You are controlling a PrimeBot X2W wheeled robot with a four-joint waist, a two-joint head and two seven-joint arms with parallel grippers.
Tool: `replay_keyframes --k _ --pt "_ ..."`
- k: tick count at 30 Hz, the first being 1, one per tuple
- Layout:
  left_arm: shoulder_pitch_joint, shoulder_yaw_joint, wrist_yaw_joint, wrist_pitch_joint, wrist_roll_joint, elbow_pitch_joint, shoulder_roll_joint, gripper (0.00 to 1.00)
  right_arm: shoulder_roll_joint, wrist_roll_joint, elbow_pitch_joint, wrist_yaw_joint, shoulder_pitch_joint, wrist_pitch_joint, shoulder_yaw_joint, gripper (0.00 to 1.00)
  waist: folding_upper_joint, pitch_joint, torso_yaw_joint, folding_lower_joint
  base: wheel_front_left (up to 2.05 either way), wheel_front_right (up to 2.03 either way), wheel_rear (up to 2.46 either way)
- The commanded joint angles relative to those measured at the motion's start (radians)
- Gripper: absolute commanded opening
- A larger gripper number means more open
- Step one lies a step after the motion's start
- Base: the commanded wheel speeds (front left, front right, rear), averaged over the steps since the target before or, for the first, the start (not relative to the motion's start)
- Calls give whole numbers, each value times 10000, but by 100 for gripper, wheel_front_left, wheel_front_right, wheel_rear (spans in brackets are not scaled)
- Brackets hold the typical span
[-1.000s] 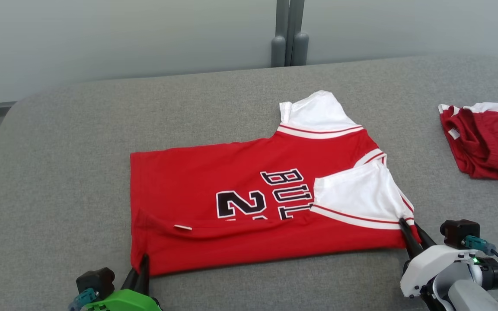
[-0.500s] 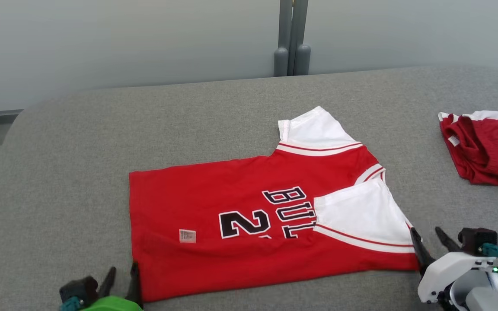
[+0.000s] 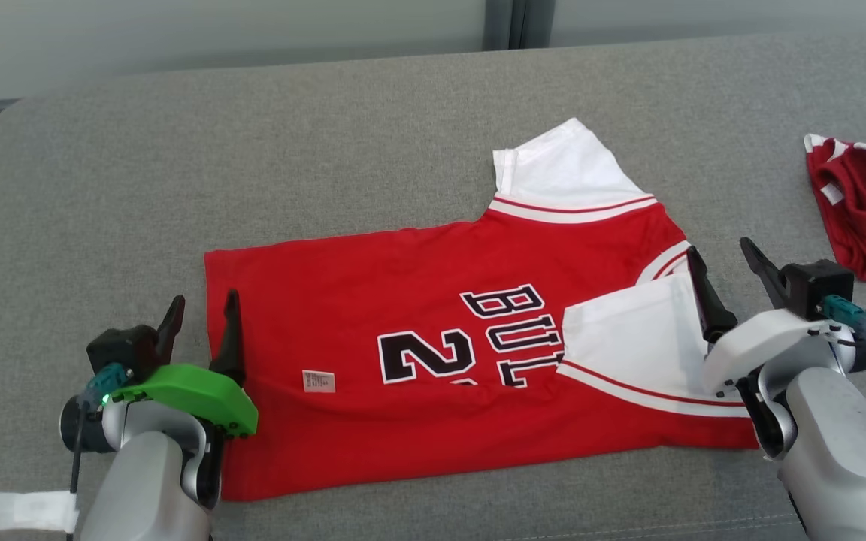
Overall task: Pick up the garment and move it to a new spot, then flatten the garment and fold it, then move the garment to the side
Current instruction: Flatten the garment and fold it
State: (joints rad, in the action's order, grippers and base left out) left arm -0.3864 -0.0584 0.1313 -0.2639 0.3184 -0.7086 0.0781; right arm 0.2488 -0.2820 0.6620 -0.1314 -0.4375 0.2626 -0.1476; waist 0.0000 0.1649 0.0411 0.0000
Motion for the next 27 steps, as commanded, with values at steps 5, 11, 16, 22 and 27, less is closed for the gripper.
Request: replay_keyframes --k 5,11,16,22,27 --pt "-1388 196 -23 -1 271 -1114 295 100 -151 36 -75 15 -648 25 -512 100 0 1156 -183 0 0 0 0" --pt "-1931 200 -23 -1 445 -1705 464 100 -145 -162 -187 15 -906 25 -759 100 0 1534 -353 0 0 0 0" --pt "-2408 106 -22 -3 565 -1917 561 100 -29 -255 -294 15 -1353 25 -948 100 0 1936 -392 0 0 0 0" --pt "-2882 -201 -22 -1 463 -1988 556 33 11 -302 -168 17 -2253 25 -1255 100 0 2424 -320 0 0 0 0" --pt "-2967 -426 -22 6 524 -1829 337 0 51 -371 231 15 -3277 25 -1559 100 0 2688 -68 0 0 0 0"
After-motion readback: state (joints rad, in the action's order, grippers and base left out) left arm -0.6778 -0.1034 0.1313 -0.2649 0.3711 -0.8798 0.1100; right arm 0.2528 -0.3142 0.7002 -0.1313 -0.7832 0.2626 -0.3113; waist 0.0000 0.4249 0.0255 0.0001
